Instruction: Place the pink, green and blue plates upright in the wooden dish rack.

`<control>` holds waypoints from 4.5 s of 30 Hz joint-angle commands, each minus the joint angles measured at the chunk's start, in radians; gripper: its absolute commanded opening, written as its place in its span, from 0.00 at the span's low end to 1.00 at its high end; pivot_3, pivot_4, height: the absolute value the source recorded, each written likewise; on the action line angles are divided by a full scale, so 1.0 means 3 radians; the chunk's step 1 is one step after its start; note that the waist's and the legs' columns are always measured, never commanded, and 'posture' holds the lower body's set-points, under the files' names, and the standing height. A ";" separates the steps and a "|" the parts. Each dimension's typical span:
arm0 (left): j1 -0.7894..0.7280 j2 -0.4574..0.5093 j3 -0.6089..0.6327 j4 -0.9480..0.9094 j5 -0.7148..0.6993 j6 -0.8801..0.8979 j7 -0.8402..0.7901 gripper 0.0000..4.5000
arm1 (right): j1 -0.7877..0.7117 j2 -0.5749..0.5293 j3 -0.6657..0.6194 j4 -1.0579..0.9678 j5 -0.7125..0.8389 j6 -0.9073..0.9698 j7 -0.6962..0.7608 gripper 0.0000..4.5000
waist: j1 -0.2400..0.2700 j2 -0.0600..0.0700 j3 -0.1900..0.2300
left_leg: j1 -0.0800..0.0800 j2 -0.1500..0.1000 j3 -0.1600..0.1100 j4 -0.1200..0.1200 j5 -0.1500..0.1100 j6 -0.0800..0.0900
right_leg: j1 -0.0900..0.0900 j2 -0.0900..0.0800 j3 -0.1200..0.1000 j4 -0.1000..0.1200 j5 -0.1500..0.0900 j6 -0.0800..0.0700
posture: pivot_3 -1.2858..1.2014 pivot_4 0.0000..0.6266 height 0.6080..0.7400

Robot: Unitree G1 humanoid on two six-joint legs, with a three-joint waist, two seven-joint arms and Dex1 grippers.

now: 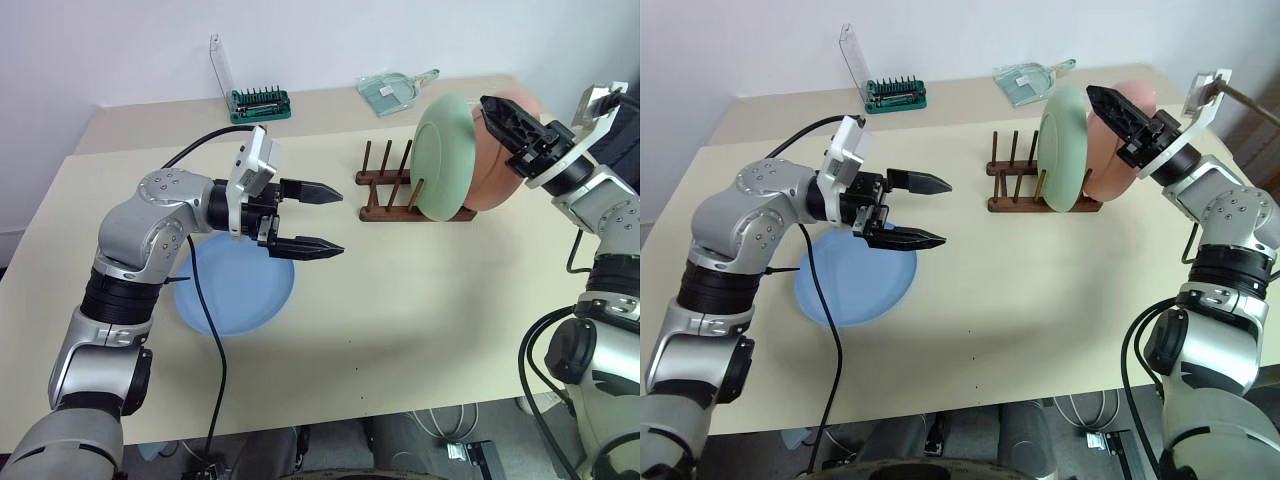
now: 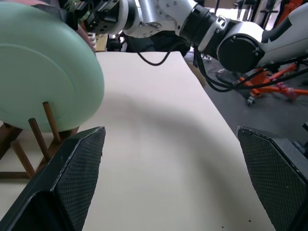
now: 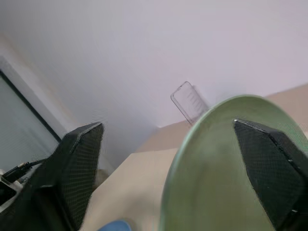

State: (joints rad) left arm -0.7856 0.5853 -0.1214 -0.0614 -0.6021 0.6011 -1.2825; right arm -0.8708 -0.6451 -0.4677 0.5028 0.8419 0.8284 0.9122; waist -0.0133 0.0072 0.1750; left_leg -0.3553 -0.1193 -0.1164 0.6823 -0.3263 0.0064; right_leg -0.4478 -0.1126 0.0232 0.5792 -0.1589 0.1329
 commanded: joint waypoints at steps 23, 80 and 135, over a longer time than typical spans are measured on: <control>0.0006 0.0037 0.0125 -0.0064 -0.0050 -0.0041 -0.0023 1.00 | -0.0088 -0.0082 -0.0181 -0.0799 0.0241 -0.0430 0.0045 0.98 | 0.0003 0.0000 0.0000 | -0.0001 0.0000 -0.0001 -0.0001 0.0000 0.0000 | 0.0000 0.0000 0.0000 -0.0001 0.0000 0.0000 | 0.52 0.24 1.00; -0.1477 0.0542 -0.1082 0.3808 0.2162 0.1746 -0.0688 0.00 | 0.1571 -0.0372 0.0463 -0.2684 0.0420 -0.0605 0.0595 1.00 | 0.0018 -0.0022 0.0005 | 0.0008 -0.0005 0.0000 0.0006 -0.0012 0.0023 | 0.0007 -0.0003 -0.0004 0.0008 -0.0001 0.0003 | 0.52 0.24 1.00; -0.0747 -0.2491 0.1839 -0.0041 -0.0680 0.0963 0.4698 0.00 | -0.0353 -0.0022 0.2368 -0.0867 -0.4907 -0.4257 -0.1634 0.04 | 0.0010 -0.0062 0.0021 | -0.0003 -0.0005 0.0018 -0.0001 0.0011 -0.0020 | -0.0033 -0.0010 -0.0012 0.0027 0.0009 -0.0013 | 0.52 0.24 1.00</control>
State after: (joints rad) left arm -0.9984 -0.1667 0.4728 -0.0417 -0.7899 0.9078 0.1463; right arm -0.9492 -0.6512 0.2620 0.2588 -0.6445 -0.4509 0.4394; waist -0.0104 -0.0115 0.1814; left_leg -0.3563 -0.1209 -0.1110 0.6821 -0.3230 0.0004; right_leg -0.4578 -0.1155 0.0197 0.5871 -0.1563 0.1289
